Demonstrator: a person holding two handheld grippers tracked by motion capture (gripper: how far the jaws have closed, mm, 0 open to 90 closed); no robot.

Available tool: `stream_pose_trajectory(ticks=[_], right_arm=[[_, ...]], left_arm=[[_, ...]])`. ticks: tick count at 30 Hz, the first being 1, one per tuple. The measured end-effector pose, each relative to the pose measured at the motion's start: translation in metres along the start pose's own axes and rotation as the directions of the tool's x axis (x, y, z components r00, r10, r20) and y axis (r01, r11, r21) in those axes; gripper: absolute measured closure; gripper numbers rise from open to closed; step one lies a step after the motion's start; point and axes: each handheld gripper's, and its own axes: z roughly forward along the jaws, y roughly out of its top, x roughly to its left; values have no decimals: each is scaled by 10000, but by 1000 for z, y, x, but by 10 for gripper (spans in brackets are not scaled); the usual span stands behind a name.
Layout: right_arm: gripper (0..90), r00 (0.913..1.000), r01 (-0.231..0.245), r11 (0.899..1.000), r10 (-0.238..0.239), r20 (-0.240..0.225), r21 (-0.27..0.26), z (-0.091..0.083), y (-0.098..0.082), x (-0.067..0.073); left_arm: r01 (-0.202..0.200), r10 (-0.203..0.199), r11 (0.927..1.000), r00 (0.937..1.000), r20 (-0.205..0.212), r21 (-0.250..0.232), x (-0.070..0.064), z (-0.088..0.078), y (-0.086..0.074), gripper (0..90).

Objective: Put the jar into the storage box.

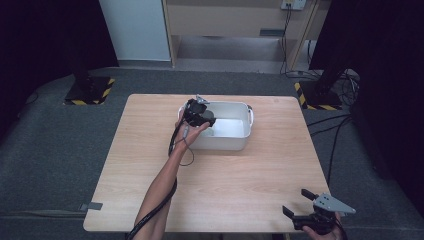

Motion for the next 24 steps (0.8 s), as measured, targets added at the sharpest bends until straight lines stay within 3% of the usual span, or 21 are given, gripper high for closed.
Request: stream_pose_trajectory(ticks=[24], right_arm=[[9,10000,80,9999,-80,-22,86,1,0,0]], left_arm=[[25,-25,10000,10000,-16,92,-1,2,-2,378]])
